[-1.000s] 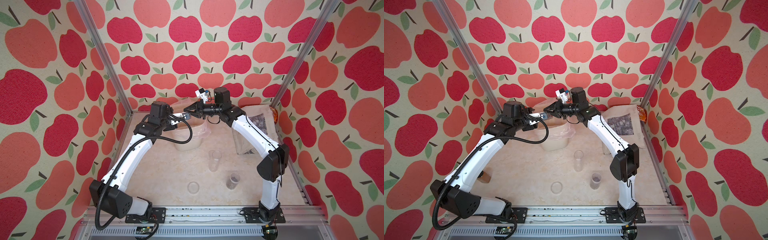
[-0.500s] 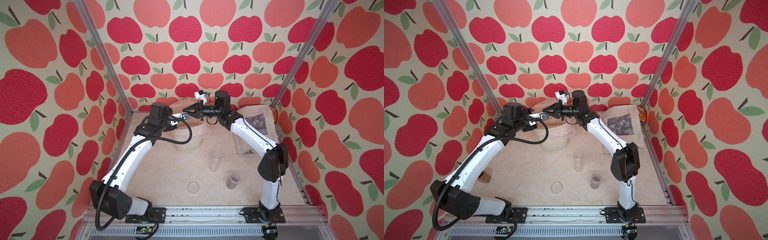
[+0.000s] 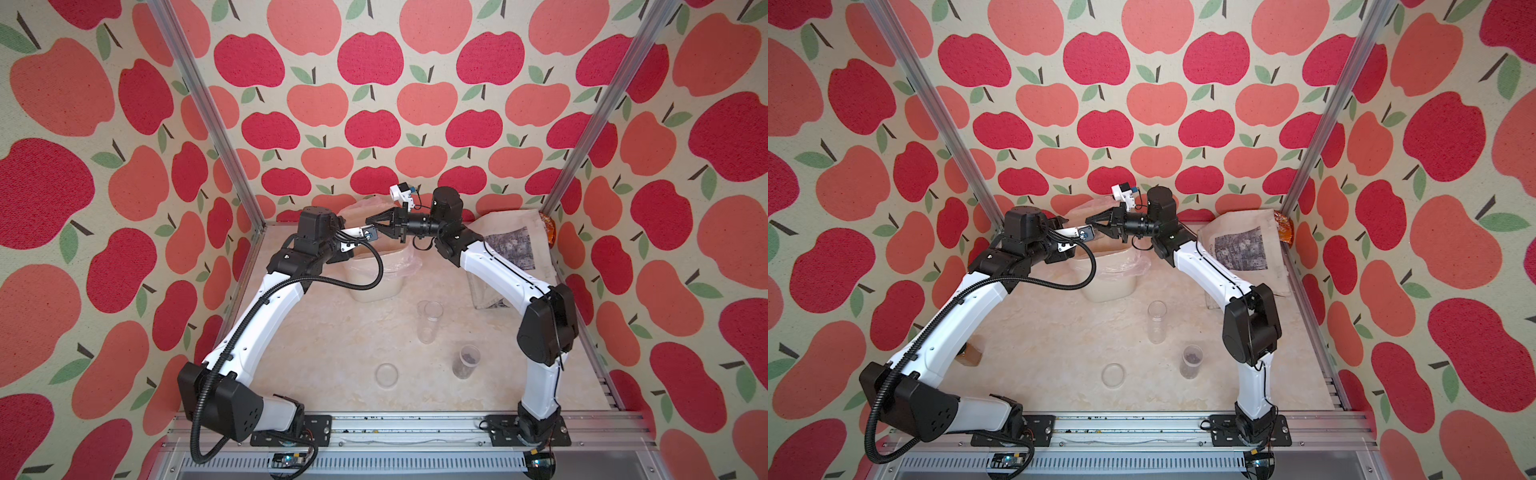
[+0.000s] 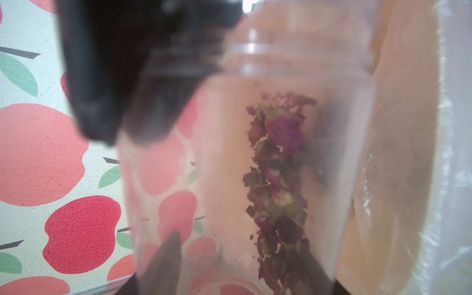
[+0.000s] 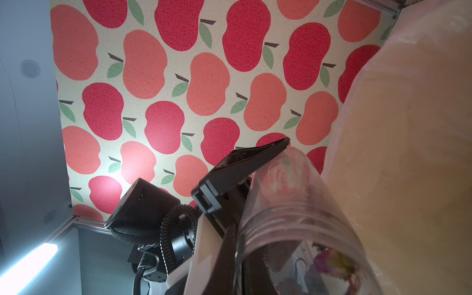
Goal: Empty the moldy dried flower tea in the jars
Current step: Pour the moldy dried flower tea into the trash bin.
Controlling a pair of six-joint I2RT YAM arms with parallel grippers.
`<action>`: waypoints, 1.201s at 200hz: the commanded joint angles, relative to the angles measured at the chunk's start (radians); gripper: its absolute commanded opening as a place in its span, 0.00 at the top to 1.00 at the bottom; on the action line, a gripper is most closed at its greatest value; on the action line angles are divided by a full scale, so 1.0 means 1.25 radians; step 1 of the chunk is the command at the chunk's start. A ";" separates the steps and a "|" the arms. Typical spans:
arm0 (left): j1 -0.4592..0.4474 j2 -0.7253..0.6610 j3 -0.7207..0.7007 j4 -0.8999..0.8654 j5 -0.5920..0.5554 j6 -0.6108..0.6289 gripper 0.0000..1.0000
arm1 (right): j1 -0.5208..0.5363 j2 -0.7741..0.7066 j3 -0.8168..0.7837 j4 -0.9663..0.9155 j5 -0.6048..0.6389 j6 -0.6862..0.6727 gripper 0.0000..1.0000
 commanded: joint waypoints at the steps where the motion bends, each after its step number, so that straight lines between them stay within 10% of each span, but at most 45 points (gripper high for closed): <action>1: 0.022 -0.037 -0.006 0.036 0.014 -0.036 0.33 | -0.029 -0.033 -0.021 0.061 0.029 0.018 1.00; 132: 0.058 -0.097 -0.038 0.070 0.071 -0.135 0.10 | -0.049 -0.055 -0.065 0.163 0.047 0.067 1.00; 170: 0.060 -0.198 -0.068 0.154 0.162 -0.434 0.01 | -0.051 -0.063 -0.079 0.181 0.063 0.068 1.00; 240: 0.063 -0.295 -0.075 0.184 0.101 -1.269 0.00 | -0.051 -0.081 -0.106 0.220 0.104 0.074 1.00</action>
